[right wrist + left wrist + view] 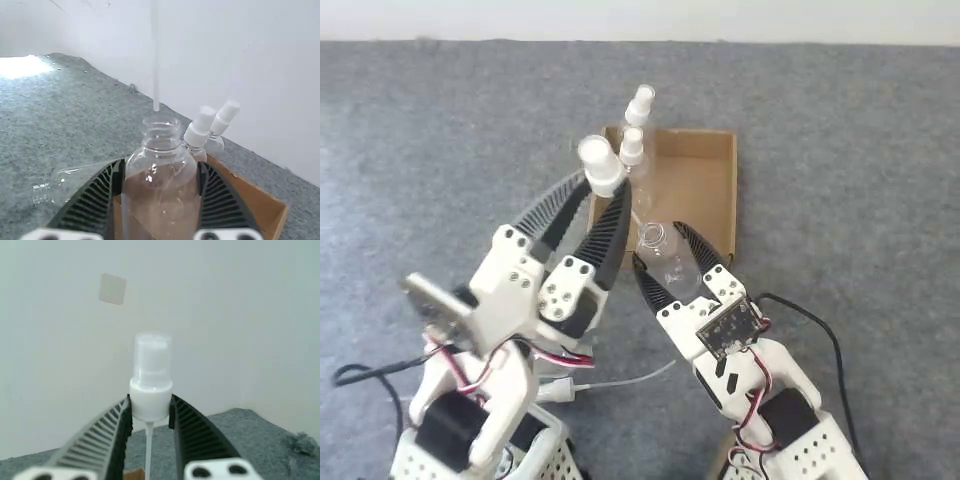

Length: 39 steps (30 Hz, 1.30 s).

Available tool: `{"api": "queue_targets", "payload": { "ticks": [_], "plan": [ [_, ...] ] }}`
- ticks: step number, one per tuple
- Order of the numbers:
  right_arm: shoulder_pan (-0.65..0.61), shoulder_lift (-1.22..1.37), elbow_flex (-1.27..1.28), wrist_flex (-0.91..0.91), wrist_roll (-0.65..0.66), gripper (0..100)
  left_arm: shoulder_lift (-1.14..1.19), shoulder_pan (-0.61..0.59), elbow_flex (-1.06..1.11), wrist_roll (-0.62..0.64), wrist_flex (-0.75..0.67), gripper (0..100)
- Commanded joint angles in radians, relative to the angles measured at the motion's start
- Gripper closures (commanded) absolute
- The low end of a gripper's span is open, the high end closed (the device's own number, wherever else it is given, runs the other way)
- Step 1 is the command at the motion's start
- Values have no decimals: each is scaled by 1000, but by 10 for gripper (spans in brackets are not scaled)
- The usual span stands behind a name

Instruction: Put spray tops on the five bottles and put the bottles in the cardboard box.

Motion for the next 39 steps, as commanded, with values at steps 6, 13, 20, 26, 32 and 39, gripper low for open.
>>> {"api": "queue_targets", "payload": {
  "ticks": [6,13,20,26,32,39],
  "plan": [
    [-4,-18,18,-25,9,950,-2,75,48,-3,-32,987],
    [-2,-18,18,-25,9,950,-2,81,70,-3,-32,987],
    [1,-18,18,-25,9,950,-8,121,62,-3,11,987],
    [1,-18,18,-25,9,950,-8,124,51,-3,37,987],
    [1,-18,18,-25,9,950,-8,127,27,-3,74,987],
    [1,-18,18,-5,9,950,-9,173,7,-5,112,987]
  ]
}}
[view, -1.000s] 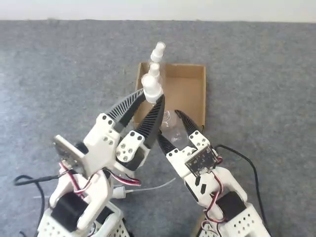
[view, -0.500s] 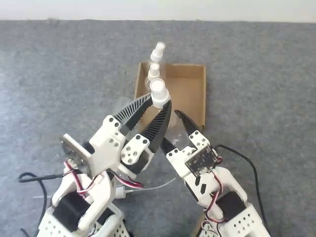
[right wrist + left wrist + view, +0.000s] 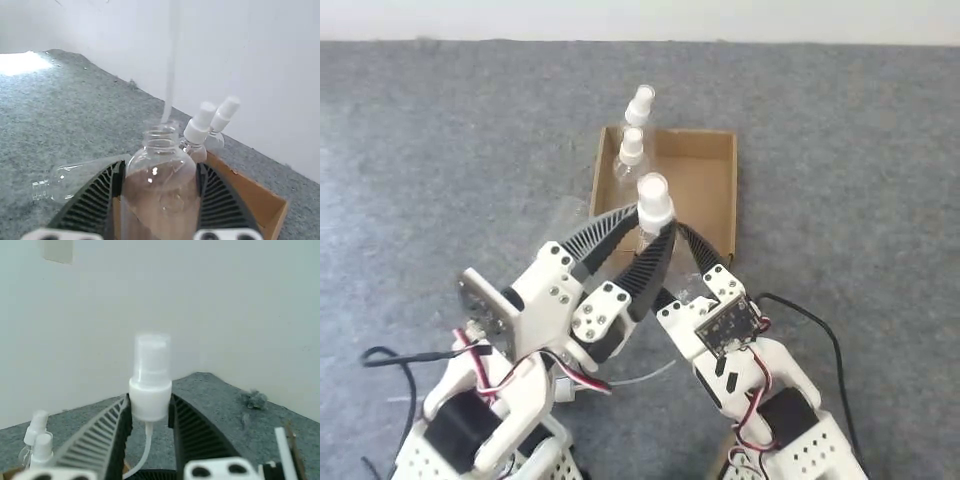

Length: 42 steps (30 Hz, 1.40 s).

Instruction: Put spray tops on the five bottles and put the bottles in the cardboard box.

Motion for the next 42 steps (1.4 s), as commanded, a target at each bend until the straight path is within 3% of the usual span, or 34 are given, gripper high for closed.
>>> {"api": "queue_targets", "payload": {
  "ticks": [1,6,16,29,36,42],
  "plan": [
    [-1,-21,18,-5,11,950,-6,6,-35,-6,25,987],
    [-1,-21,18,-5,11,950,-6,3,-42,-8,23,987],
    [-1,-21,18,-7,11,950,0,-164,7,-6,-77,987],
    [31,-22,18,-10,11,950,2,-160,108,-5,-129,986],
    [64,-22,17,-5,9,950,2,-54,154,-8,-132,986],
    [64,-22,18,-5,9,950,2,-49,171,-8,-157,986]
  ]
}}
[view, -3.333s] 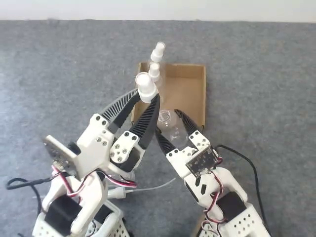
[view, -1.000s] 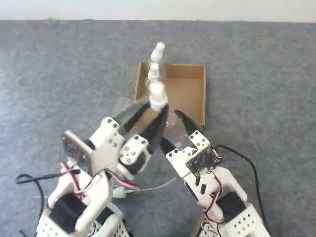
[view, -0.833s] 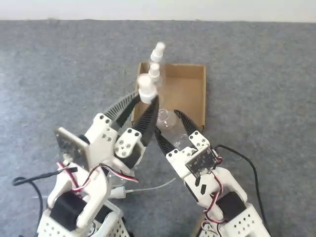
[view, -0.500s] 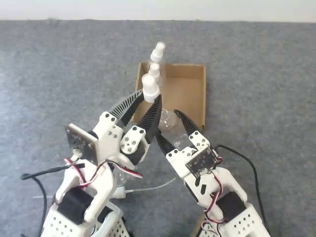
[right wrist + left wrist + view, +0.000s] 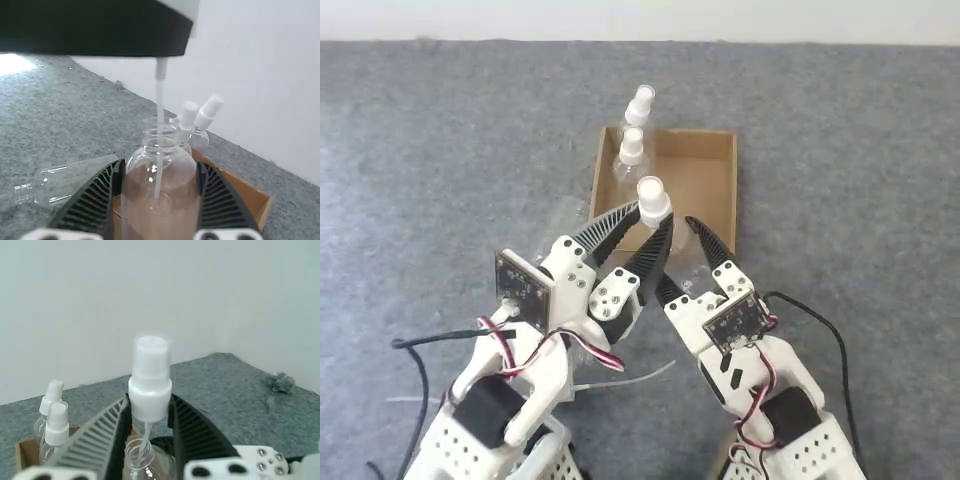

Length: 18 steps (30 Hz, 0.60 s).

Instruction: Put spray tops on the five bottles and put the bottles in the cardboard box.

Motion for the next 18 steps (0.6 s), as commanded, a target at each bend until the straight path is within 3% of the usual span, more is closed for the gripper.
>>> {"api": "queue_targets", "payload": {
  "ticks": [1,18],
  "plan": [
    [10,-19,17,-5,8,950,-11,12,-8,-5,-31,986],
    [5,-19,-46,-18,6,950,-17,12,-5,-5,-26,985]
  ]
}}
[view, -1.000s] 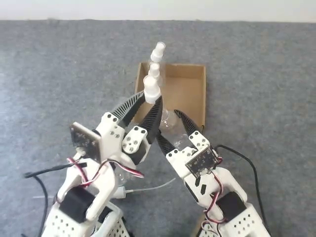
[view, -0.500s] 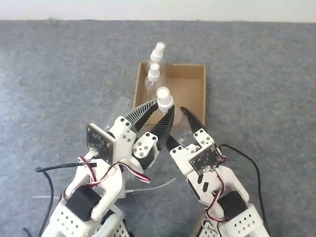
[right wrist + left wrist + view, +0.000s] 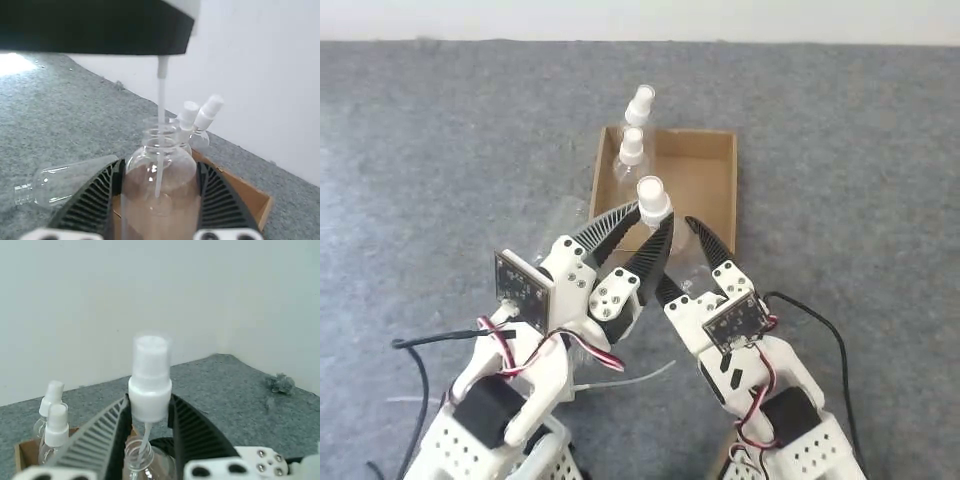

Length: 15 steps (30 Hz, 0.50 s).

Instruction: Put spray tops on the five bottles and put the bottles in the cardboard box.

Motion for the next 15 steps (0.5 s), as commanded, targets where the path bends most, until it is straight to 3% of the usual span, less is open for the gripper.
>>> {"api": "queue_targets", "payload": {
  "ticks": [1,15],
  "plan": [
    [5,-19,-49,-18,8,950,-17,12,-5,-14,-21,985],
    [5,-19,-26,-74,0,950,-12,18,-4,-64,-21,985]
  ]
}}
